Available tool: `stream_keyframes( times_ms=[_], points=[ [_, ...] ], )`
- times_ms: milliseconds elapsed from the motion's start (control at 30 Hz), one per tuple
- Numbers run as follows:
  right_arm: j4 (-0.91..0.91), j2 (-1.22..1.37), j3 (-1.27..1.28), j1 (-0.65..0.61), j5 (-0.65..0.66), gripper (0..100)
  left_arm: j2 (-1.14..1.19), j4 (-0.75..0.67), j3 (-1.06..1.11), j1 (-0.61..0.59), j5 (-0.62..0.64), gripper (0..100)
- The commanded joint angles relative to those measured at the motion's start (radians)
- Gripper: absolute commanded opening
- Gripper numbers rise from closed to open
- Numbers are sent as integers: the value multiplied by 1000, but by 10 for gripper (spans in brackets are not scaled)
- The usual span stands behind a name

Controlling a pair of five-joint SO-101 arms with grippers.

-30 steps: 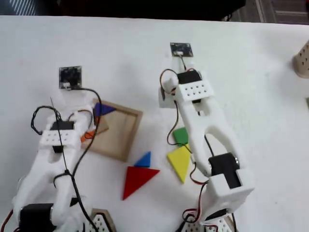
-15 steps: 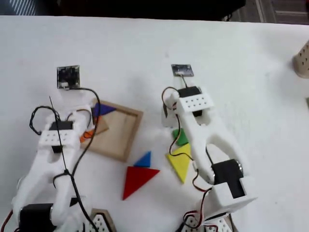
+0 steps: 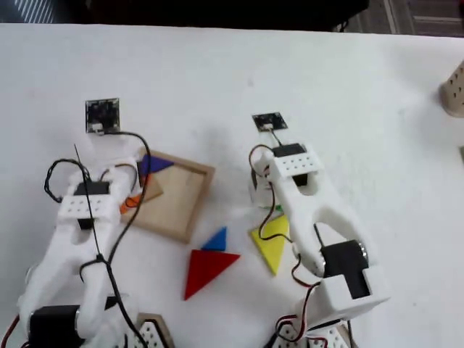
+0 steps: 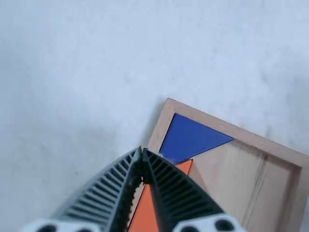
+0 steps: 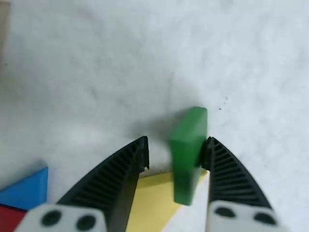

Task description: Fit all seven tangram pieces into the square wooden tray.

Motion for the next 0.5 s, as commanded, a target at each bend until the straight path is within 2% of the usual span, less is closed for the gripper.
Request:
stream_keyframes(
  times_ms=[0,167,367,467],
  points=[
    [-31,-38,0,1,44,181,-33,-23,-3,-10,-9,27],
    [-48,28,-25,-5,46,229,-33,-31,18,5,-9,27],
    [18,116,-121,-7,84,132,-35,-31,14,-2,-9,27],
    [36,150,-144,-15,95,127,-35,-31,18,4,-9,27]
  ],
)
